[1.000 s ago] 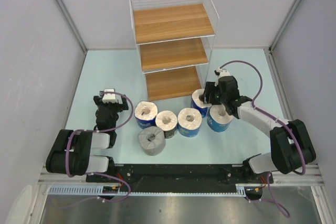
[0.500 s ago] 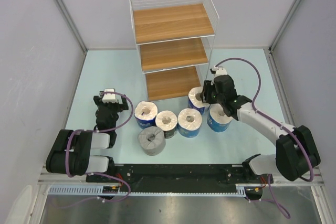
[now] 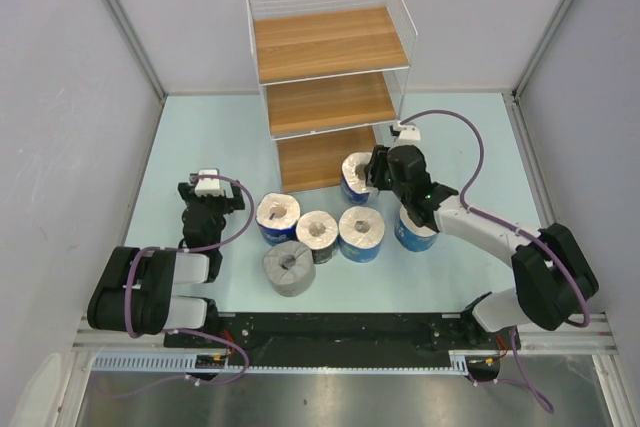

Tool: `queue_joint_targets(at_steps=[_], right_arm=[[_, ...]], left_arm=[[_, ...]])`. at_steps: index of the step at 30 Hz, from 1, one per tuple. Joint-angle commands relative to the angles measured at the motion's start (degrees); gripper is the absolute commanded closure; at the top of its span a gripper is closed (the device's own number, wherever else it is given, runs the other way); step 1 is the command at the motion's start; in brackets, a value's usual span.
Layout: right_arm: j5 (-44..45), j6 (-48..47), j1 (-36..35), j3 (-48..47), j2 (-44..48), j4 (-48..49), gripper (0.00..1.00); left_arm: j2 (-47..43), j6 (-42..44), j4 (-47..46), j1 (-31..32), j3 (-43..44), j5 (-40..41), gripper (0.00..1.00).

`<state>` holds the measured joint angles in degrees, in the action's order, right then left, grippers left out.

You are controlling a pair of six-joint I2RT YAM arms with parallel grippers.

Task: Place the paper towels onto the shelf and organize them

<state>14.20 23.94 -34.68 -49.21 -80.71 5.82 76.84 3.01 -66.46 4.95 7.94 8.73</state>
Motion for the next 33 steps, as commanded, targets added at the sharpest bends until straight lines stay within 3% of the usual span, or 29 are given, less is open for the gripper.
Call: queue_joint_targets(at_steps=[1, 12, 24, 26, 28, 31, 33], right_arm=[[9.4, 0.8, -3.1, -2.8, -2.4, 12.7, 0.5], [20.5, 3.4, -4.2, -2.8, -9.0, 23.0, 0.5], [22.0, 4.3, -3.9, -4.4, -16.0, 27.4, 0.49], [21.8, 4.5, -3.6, -4.4, -16.3, 27.8, 0.41], [22.0, 4.6, -3.6, -4.5, -16.1, 27.5, 0.14], [22.2, 4.3, -3.9, -4.5, -14.3, 25.6, 0.01], [22.5, 3.7, -4.3, -4.4, -11.9, 22.8, 0.0]], left_arm=[[0.0, -0.4, -1.7, -0.5, 1.6, -1.2, 0.0], [0.0, -0.4, -1.7, -0.5, 1.5, -1.2, 0.0], [-0.1, -0.5, -1.7, -0.6, 1.6, -1.2, 0.0], [-0.1, -0.4, -1.7, -0.5, 1.6, -1.2, 0.0], [-0.1, -0.4, -1.7, -0.5, 1.5, -1.2, 0.0], [-0.1, -0.4, -1.7, -0.5, 1.5, -1.2, 0.0], [-0.1, -0.4, -1.7, -0.5, 1.6, -1.2, 0.0]])
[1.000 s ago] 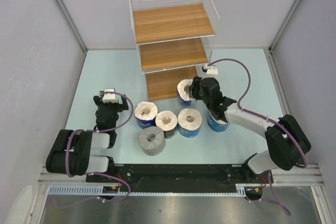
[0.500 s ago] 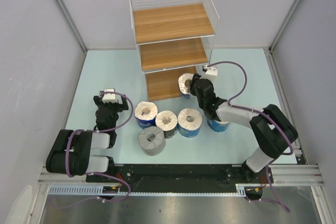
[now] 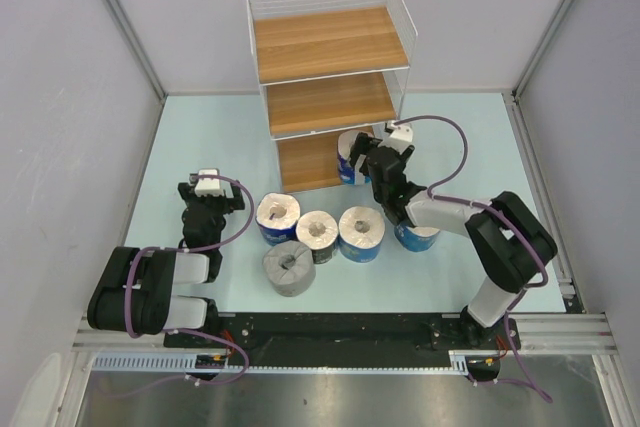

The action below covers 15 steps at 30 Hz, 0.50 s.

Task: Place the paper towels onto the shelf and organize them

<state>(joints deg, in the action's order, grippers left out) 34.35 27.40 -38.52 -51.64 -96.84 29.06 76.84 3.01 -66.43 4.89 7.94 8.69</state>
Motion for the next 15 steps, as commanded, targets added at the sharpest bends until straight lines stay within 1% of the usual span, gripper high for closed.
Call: queue_joint_targets(at_steps=[1, 6, 9, 12, 13, 15], right_arm=[[2.4, 0.0, -0.5, -2.1, 5.1, -1.4, 0.0], [-0.3, -1.9, -2.5, -1.5, 10.6, -8.8, 0.0], [-5.2, -3.7, -4.0, -0.7, 14.5, -12.3, 0.0], [-12.4, -5.4, -5.3, -0.6, 16.8, -16.2, 0.0], [-17.0, -6.5, -5.6, -0.7, 17.1, -16.8, 0.0], [-21.6, -7.2, -6.4, -0.6, 17.6, -18.3, 0.0]], left_arm=[[0.0, -0.4, -1.7, -0.4, 1.6, -1.1, 0.0], [0.0, -0.4, -1.7, -0.5, 1.5, -1.1, 0.0], [0.0, -0.4, -1.7, -0.4, 1.5, -1.1, 0.0], [0.0, -0.5, -1.7, -0.4, 1.5, -1.1, 0.0], [-0.1, -0.5, -1.8, -0.4, 1.5, -1.1, 0.0], [-0.1, -0.4, -1.7, -0.4, 1.6, -1.1, 0.0]])
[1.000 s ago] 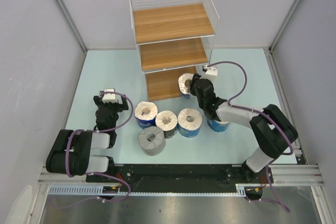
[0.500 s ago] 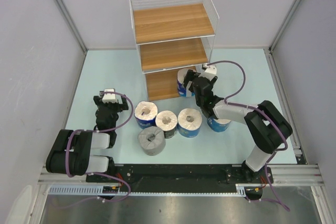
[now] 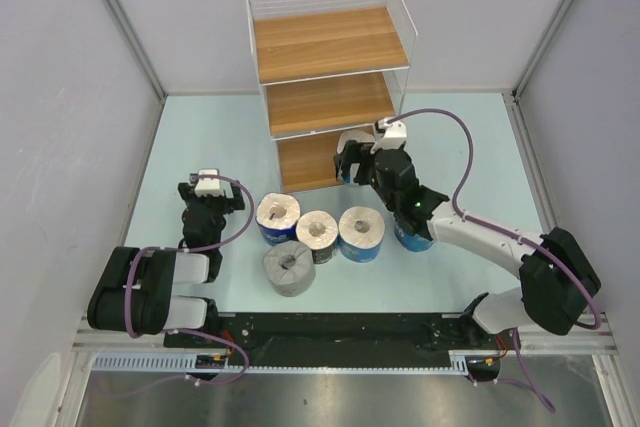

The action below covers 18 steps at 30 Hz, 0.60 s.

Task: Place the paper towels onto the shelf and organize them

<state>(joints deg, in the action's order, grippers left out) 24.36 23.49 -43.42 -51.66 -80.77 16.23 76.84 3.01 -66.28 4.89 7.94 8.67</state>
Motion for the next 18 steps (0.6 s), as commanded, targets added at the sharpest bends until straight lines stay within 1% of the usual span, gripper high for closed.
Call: queue_joint_targets(at_steps=[1, 4, 7, 11, 16, 18], right_arm=[[-14.7, -3.4, -1.8, -0.6, 1.5, -5.9, 0.0], [-16.9, -2.8, -3.9, -0.5, 0.3, -6.7, 0.0], [-17.9, -2.7, -6.6, -0.8, -3.0, -4.5, 0.0], [-18.0, -0.6, -9.4, -3.3, -7.7, -1.8, 0.0], [-18.6, -0.5, -12.7, -9.2, -14.7, -2.3, 0.0], [-18.3, -0.2, -13.8, -10.6, -15.8, -2.1, 0.0]], left_arm=[[0.0, -0.5, -1.9, -0.4, 1.6, -1.1, 0.0], [0.0, -0.4, -1.9, -0.5, 1.6, -1.1, 0.0], [0.0, -0.5, -1.9, -0.4, 1.6, -1.1, 0.0], [-0.1, -0.4, -1.9, -0.5, 1.5, -1.1, 0.0], [0.0, -0.4, -1.9, -0.4, 1.5, -1.1, 0.0], [0.0, -0.4, -1.9, -0.4, 1.6, -1.1, 0.0]])
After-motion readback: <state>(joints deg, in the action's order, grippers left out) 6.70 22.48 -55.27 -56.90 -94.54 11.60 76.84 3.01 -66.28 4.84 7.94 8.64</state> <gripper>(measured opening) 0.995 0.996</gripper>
